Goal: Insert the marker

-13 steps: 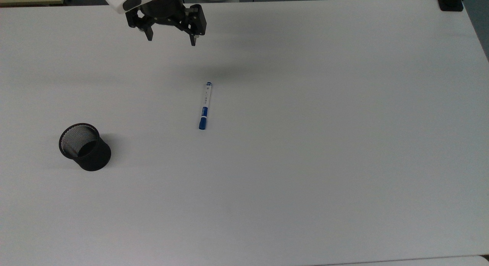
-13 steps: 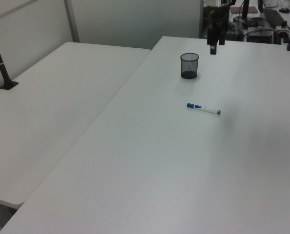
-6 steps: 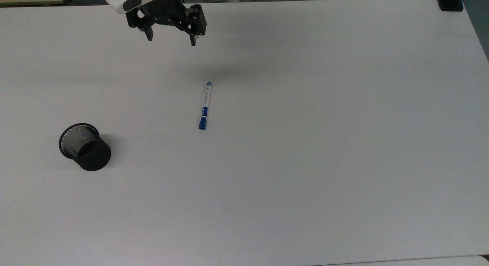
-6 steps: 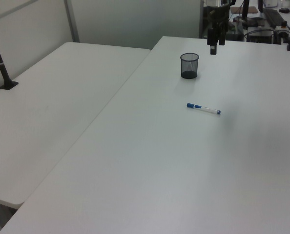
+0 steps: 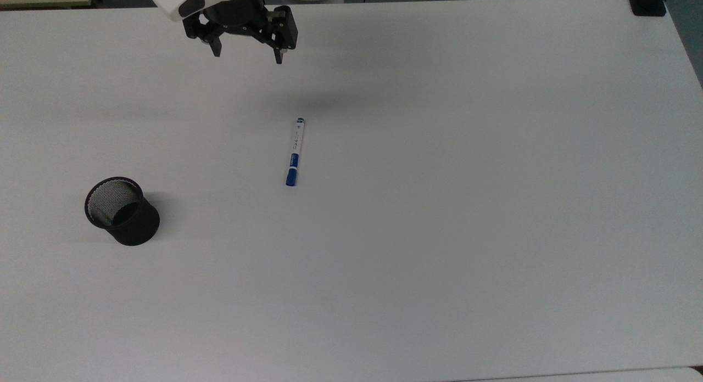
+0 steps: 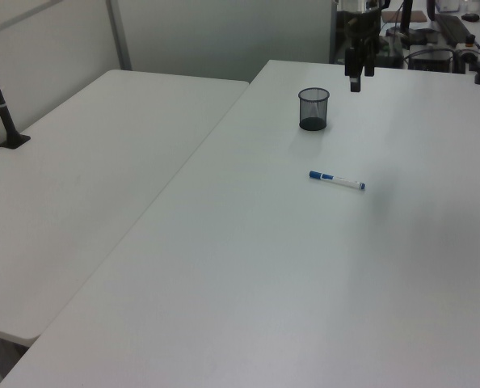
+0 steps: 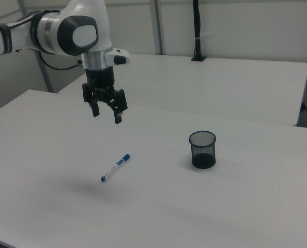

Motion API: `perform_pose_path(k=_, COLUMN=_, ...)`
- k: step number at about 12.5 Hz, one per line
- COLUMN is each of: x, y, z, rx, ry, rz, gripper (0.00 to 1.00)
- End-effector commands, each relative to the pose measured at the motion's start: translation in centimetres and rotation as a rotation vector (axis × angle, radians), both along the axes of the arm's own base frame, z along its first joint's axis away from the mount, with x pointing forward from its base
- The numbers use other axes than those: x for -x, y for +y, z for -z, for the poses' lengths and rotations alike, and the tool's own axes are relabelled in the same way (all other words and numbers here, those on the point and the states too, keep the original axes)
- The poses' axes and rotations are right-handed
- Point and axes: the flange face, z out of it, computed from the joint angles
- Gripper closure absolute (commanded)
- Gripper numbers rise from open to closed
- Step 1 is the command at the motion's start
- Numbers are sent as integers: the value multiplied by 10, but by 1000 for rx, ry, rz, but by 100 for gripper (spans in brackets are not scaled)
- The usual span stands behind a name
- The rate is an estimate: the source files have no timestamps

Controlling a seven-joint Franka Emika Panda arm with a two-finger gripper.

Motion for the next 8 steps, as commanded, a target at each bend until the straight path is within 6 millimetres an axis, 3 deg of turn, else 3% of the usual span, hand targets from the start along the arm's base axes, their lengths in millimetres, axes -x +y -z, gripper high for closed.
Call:
perform_pose_path(k=1, x=10, y=11, z=17, rx=-4, ry=45, rz=69, gripper=0)
perform_pose_path(k=3, x=8, y=14, z=25, rx=-4, ry=41, rz=115, gripper=0)
perform_pose_path(k=6, x=14, y=18, z=56, rx=-8, ry=38, rz=118, gripper=0)
perform_pose_path(k=8, x=11, y=18, z=67, rx=-14, ry=-2, rz=135, gripper=0)
